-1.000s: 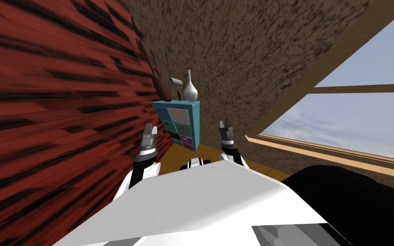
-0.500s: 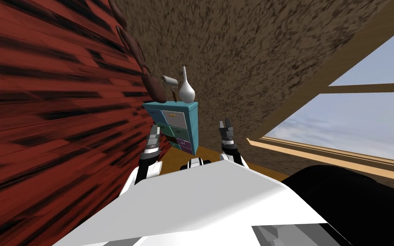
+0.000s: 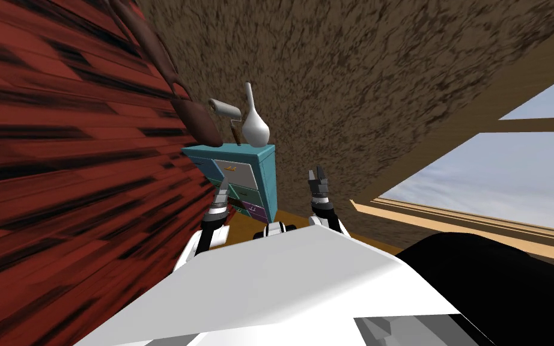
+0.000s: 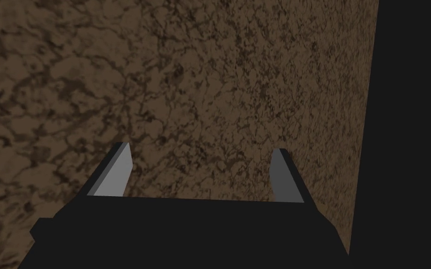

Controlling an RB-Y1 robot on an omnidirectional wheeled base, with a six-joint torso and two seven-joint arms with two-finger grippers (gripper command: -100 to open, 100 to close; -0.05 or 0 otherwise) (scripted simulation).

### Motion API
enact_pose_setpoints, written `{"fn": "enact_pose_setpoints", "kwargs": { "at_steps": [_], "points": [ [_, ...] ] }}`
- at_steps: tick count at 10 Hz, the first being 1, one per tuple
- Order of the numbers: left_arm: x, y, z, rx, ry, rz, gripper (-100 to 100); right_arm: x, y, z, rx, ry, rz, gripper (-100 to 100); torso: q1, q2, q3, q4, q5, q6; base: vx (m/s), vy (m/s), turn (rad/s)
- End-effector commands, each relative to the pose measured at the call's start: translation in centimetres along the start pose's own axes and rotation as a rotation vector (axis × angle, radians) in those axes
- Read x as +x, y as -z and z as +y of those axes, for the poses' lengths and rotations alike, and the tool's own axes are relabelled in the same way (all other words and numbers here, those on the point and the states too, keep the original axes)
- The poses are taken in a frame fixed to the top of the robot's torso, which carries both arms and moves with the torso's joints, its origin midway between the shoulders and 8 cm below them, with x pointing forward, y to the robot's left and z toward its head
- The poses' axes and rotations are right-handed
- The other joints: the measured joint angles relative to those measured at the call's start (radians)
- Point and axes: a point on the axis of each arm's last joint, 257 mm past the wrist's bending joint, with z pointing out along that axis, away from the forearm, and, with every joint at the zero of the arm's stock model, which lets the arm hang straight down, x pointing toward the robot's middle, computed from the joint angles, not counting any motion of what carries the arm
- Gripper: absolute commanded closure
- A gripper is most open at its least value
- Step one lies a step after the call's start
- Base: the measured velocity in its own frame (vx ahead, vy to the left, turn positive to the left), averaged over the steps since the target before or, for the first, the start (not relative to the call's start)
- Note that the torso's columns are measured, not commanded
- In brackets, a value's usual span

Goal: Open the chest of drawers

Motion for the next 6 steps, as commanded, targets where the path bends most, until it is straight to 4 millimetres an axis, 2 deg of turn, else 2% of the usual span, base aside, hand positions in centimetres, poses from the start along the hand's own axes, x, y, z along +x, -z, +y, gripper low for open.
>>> {"fn": "enact_pose_setpoints", "kwargs": {
  "at_steps": [1,5,6],
  "points": [
    [0.4,0.0,0.4,0.002,-0.018,0.014,-100,0.0,0.0,0.0,0.0,0.0,0.0,0,0.002,0.0,0.0,0.0,0.0,0.0,0.07,-0.017,-0.007],
    [-1.0,-1.4,-0.9,0.0,-0.026,0.014,-100,0.0,0.0,0.0,0.0,0.0,0.0,0,0.002,-0.001,0.0,0.0,0.0,0.0,0.047,-0.018,-0.014],
    [-0.9,-1.2,-0.6,0.002,-0.026,0.014,-100,0.0,0.0,0.0,0.0,0.0,0.0,0,0.002,-0.002,-0.001,0.0,0.0,0.0,0.018,-0.006,-0.001]
  ]
}}
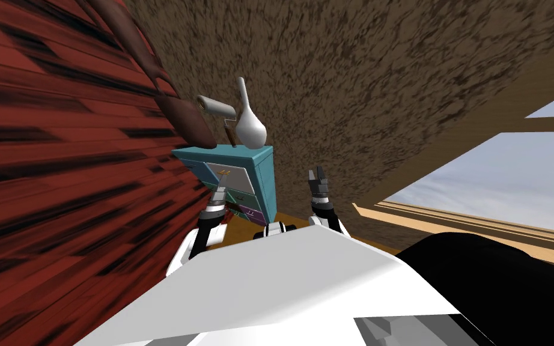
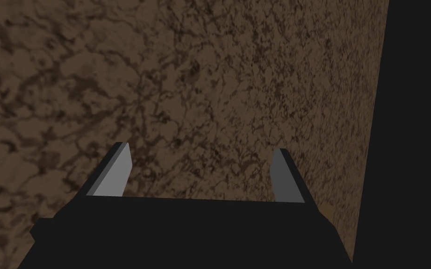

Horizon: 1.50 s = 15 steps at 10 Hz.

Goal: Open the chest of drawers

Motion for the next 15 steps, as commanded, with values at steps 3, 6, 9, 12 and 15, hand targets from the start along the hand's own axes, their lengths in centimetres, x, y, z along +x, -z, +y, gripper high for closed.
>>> {"fn": "enact_pose_setpoints", "kwargs": {
  "at_steps": [3,6,9,12,15],
  "points": [
    [1.1,0.9,0.8,0.0,0.005,0.001,100,0.0,0.0,0.0,0.0,0.0,0.0,0,0.001,0.003,0.002,0.001,0.0,0.0,-0.043,0.016,0.015],
    [1.2,1.0,1.2,-0.017,0.004,0.022,-100,0.0,0.0,0.0,0.0,0.0,0.0,0,-0.001,-0.001,-0.001,0.0,0.0,0.0,-0.025,0.012,-0.007],
    [1.1,1.1,1.7,-0.046,-0.002,0.059,-100,0.0,0.0,0.0,0.0,0.0,0.0,0,0.0,-0.001,0.0,0.0,0.0,0.0,0.003,0.013,-0.036],
    [0.8,1.1,2.1,-0.077,-0.01,0.099,-100,0.0,0.0,0.0,0.0,0.0,0.0,0,0.0,0.001,0.0,0.0,0.0,0.0,0.002,0.014,-0.037],
    [0.4,1.0,2.1,-0.106,-0.018,0.137,-100,0.0,0.0,0.0,0.0,0.0,0.0,0,0.0,0.0,0.0,0.0,0.0,0.0,0.0,0.015,-0.043]
  ]
}}
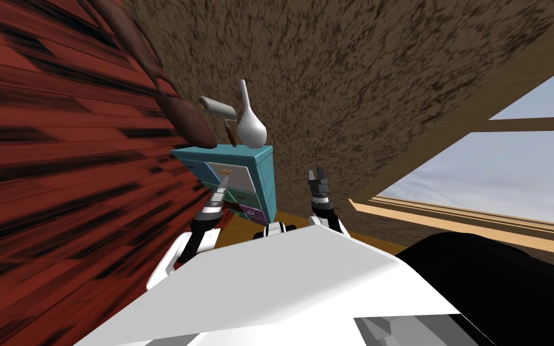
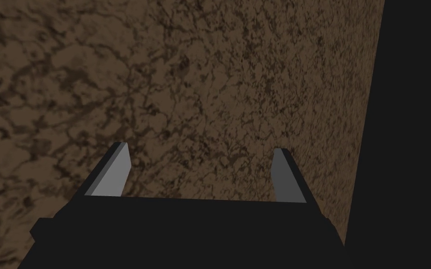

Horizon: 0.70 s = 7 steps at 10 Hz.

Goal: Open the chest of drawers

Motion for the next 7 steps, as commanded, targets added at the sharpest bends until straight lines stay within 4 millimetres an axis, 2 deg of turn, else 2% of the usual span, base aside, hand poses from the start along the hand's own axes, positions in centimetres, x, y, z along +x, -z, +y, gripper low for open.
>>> {"fn": "enact_pose_setpoints", "kwargs": {
  "at_steps": [1,7],
  "points": [
    [-0.34,-0.07,0.06,-0.028,-0.006,0.032,-100,0.0,0.0,0.0,0.0,0.0,0.0,0,0.0,0.0,0.0,0.0,0.0,0.0,0.003,0.016,-0.04],
    [-0.93,-0.09,-0.08,-0.079,-0.021,0.09,-100,0.0,0.0,0.0,0.0,0.0,0.0,0,0.0,0.0,0.0,0.0,0.0,0.0,0.001,0.014,-0.038]
  ]
}}
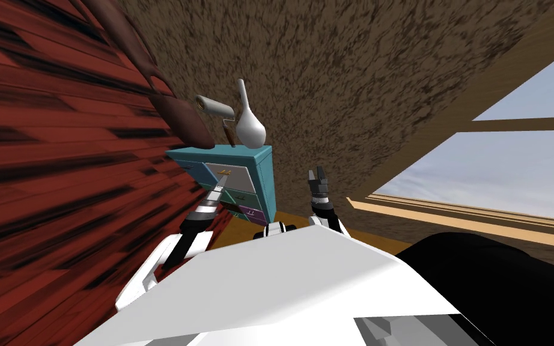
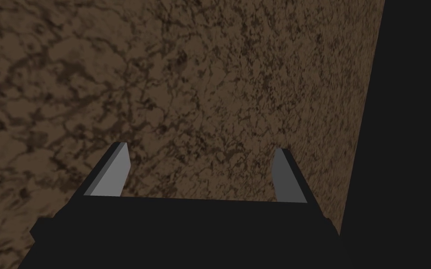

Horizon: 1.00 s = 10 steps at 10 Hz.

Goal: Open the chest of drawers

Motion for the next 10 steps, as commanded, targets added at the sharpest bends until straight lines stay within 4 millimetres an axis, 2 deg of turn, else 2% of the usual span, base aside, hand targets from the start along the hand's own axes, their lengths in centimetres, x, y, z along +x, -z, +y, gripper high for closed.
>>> {"fn": "enact_pose_setpoints", "kwargs": {
  "at_steps": [1,10],
  "points": [
    [-0.2,0.1,0.1,-0.025,-0.006,0.024,-100,0.0,0.0,0.0,0.0,0.0,0.0,0,0.0,0.0,0.0,0.0,0.0,0.0,0.001,0.012,-0.037],
    [-0.4,0.7,1.2,-0.137,-0.03,0.106,-100,0.0,0.0,0.0,0.0,0.0,0.0,0,0.0,0.0,0.0,0.0,0.0,0.0,0.001,0.014,-0.036]
  ]
}}
